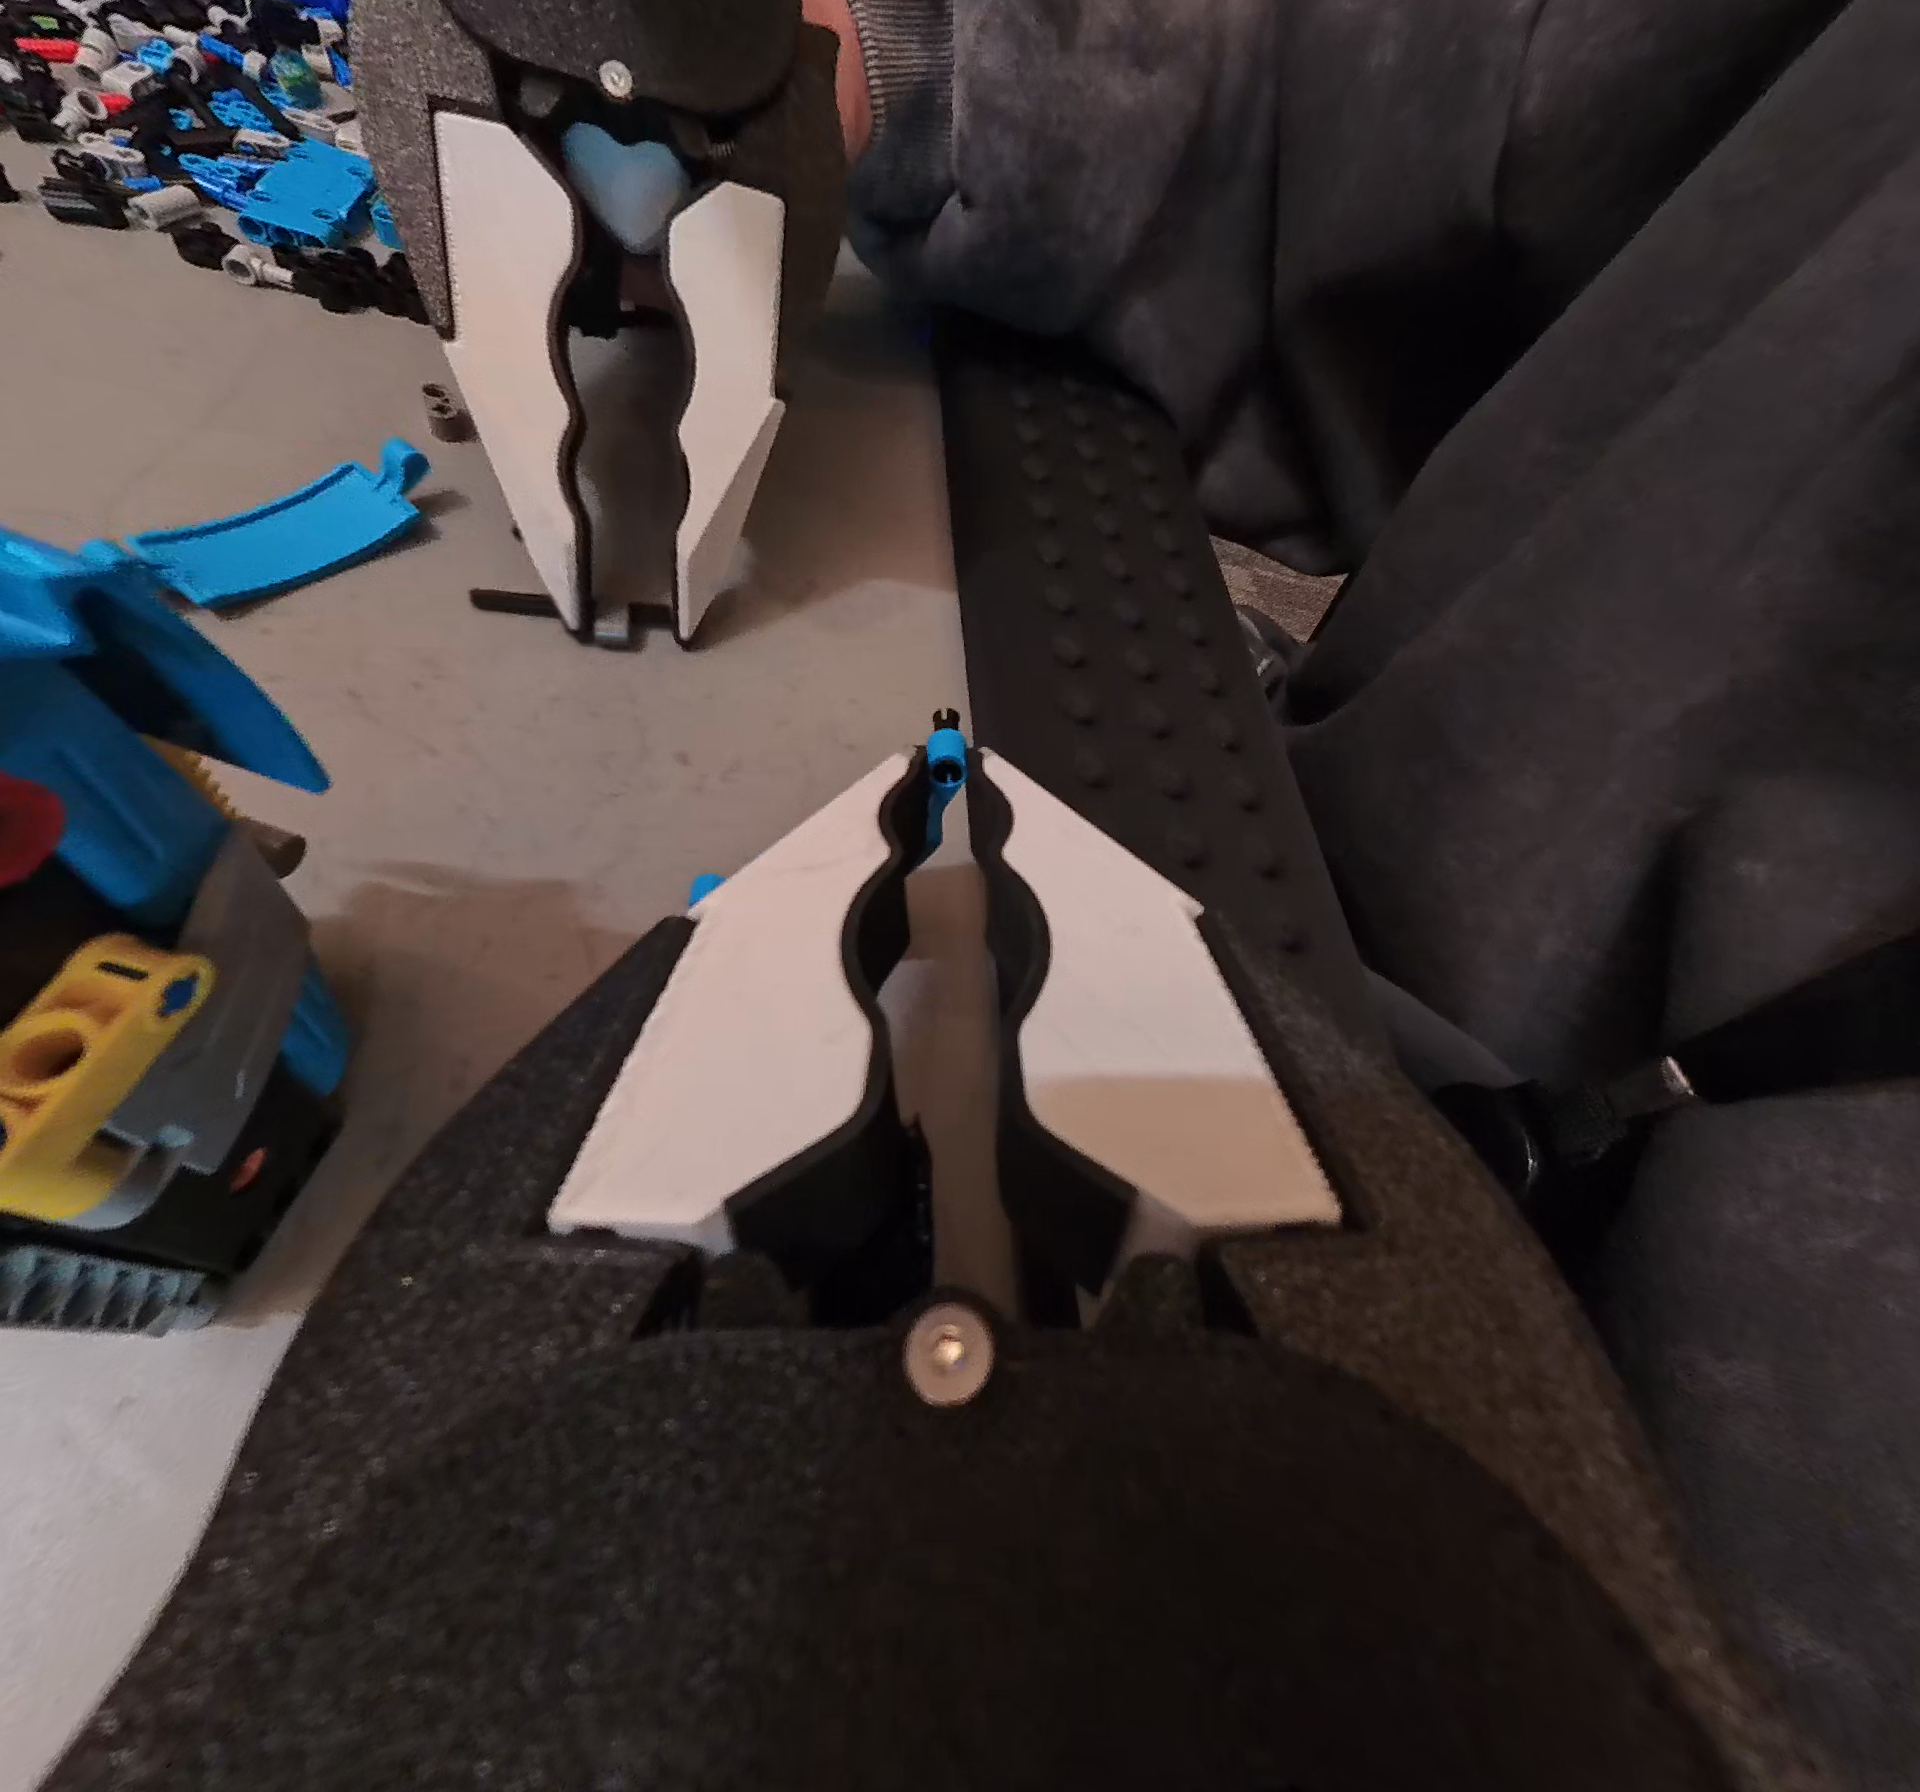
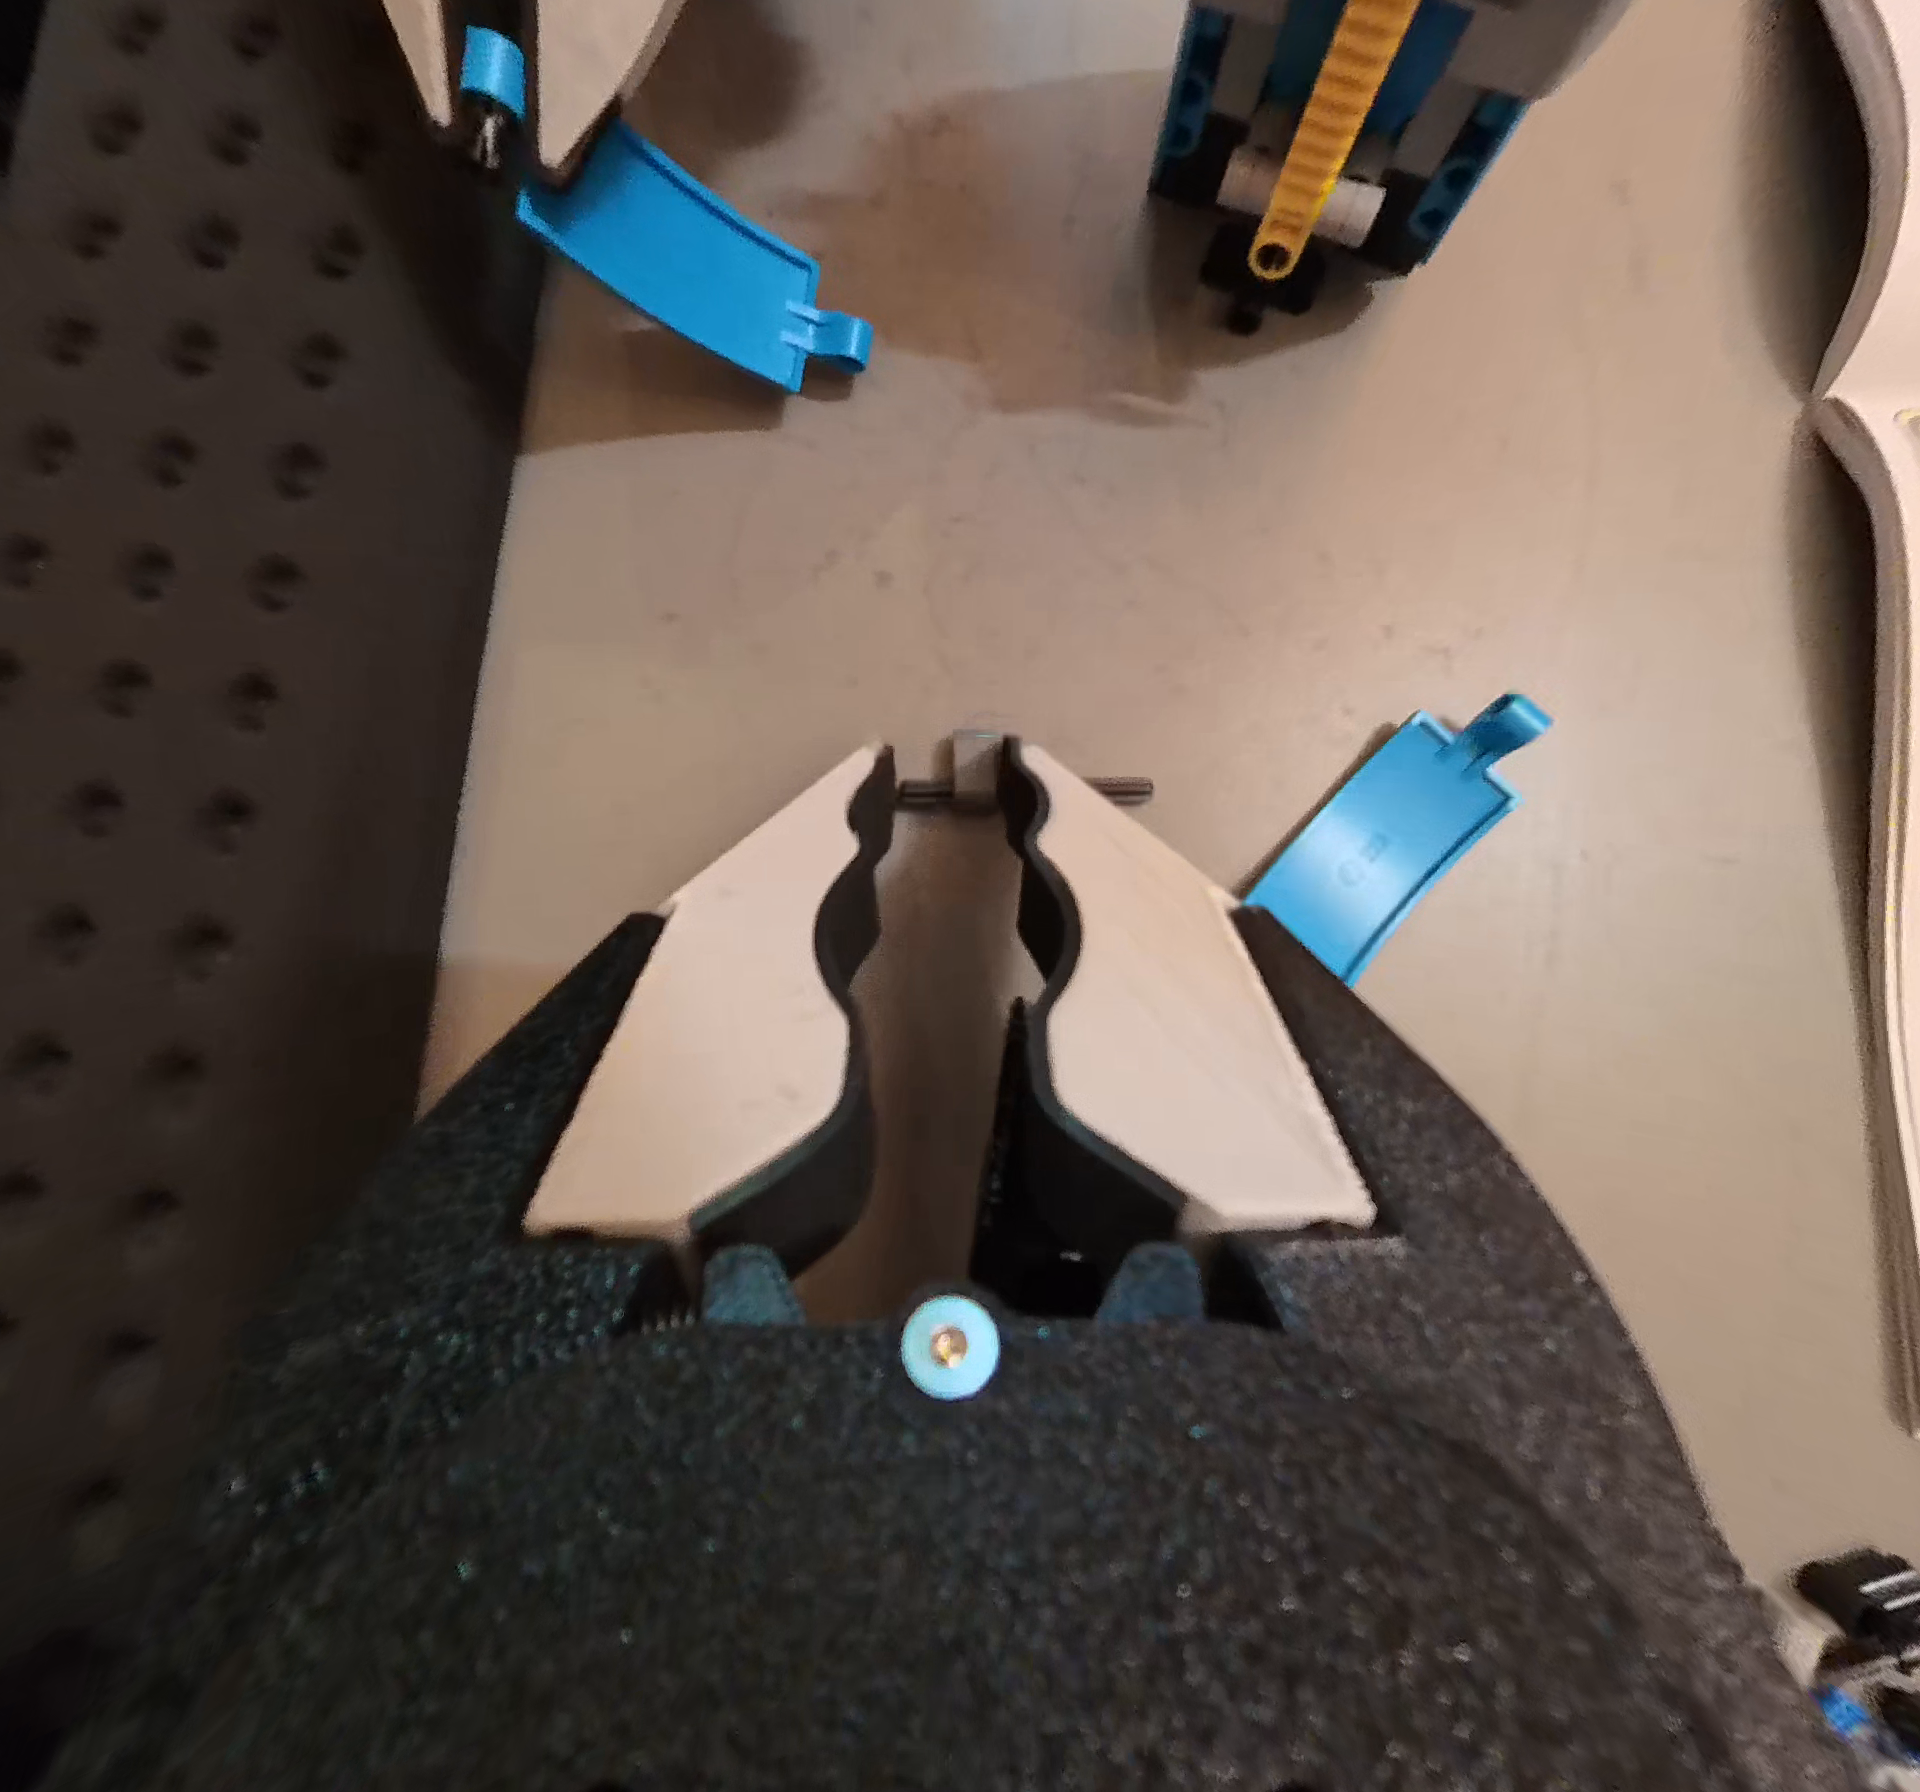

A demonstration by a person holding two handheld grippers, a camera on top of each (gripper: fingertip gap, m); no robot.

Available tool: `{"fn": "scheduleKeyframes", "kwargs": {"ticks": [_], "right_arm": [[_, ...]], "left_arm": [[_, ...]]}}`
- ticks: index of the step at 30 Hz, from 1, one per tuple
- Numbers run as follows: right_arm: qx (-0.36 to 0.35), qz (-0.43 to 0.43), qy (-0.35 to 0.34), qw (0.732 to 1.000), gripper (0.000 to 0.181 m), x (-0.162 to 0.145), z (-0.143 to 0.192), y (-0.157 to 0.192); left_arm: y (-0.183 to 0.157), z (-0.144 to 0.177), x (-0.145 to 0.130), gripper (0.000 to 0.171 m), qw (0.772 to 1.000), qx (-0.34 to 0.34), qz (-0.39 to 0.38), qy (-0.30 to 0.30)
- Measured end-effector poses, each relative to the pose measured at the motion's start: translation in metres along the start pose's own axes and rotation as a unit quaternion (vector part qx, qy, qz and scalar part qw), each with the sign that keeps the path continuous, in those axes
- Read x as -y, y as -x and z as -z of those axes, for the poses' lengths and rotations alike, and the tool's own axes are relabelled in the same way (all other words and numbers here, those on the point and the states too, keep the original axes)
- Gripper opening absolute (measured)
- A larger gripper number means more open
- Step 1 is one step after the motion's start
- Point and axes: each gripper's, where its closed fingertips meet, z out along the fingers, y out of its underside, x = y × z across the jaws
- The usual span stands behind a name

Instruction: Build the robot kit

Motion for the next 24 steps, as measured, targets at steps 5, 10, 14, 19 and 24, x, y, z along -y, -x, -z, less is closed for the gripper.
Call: {"fn": "scheduleKeyframes", "kwargs": {"ticks": [5,10,14,19,24], "right_arm": [[-0.022,-0.037,-0.001,0.999,0.019,0.000,0.000,-0.001],[-0.090,-0.145,-0.012,0.985,0.019,0.001,0.000,-0.008],[-0.105,-0.246,-0.048,0.962,0.042,0.018,0.000,0.001],[-0.165,-0.102,-0.006,0.981,0.035,0.003,0.034,-0.020],[-0.017,-0.135,-0.005,0.991,0.032,0.006,0.012,-0.013]], "left_arm": [[-0.001,0.000,-0.001,0.006,1.000,0.001,-0.004,0.004],[-0.001,0.000,-0.001,0.006,1.000,0.000,-0.003,0.003],[-0.001,0.000,-0.001,0.006,1.000,-0.001,-0.002,0.003],[-0.001,0.000,-0.002,0.006,1.000,-0.002,-0.002,0.005],[-0.001,-0.002,-0.003,0.006,1.000,0.000,-0.006,0.011]]}}
